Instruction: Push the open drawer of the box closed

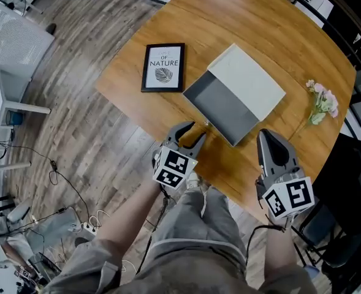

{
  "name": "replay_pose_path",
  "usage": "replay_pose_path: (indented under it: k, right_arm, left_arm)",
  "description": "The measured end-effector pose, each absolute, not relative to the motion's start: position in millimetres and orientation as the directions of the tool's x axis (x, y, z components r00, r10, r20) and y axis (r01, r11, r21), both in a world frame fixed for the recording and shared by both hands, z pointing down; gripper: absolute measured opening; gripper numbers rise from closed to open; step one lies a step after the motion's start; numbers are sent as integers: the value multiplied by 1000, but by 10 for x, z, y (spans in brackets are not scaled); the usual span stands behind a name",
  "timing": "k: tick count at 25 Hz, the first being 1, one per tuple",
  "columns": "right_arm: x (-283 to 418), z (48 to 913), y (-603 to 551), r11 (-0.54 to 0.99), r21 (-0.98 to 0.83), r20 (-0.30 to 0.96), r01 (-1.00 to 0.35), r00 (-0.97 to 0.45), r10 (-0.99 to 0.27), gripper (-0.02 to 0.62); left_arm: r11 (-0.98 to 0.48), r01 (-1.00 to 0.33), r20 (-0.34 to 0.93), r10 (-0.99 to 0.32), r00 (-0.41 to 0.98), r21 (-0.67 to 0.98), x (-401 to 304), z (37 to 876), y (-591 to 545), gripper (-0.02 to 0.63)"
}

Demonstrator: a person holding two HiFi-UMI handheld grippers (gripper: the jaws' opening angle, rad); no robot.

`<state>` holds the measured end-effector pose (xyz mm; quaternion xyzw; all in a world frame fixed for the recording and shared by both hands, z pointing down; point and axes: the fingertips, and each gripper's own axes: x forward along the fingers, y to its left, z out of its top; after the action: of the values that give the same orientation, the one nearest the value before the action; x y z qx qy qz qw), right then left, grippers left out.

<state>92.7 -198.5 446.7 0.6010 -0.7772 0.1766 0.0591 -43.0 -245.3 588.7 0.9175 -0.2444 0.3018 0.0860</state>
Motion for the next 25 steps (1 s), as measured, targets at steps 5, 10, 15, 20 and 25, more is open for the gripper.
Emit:
replay_pose_path:
  k: [5, 10, 15, 20, 25]
  right_arm:
    - [965, 4681, -2082, 242, -211, 318, -947, -301, -899, 34]
    - [1003, 4800, -2148, 252, -226, 324, -941, -317, -892, 34]
    - [1047, 4844, -2211, 255, -234, 331, -938, -323, -887, 34]
    - [1098, 4877, -2234, 244, -243, 336, -939, -317, -887, 34]
    - [1186, 4880, -2216, 238, -245, 337, -940, -313, -888, 34]
  left_arm:
    - [-856, -517, 624, -417, 661, -24, -361, 6083, -2563, 181]
    - [-864, -501, 652, -405, 642, -44, -269, 6238, -2606, 178]
    - [-878, -474, 666, -390, 636, -63, -191, 6296, -2603, 125]
    - [-894, -443, 680, -367, 635, -69, -134, 6318, -2596, 84]
    - [-891, -448, 665, -376, 645, -69, -76, 6249, -2622, 81]
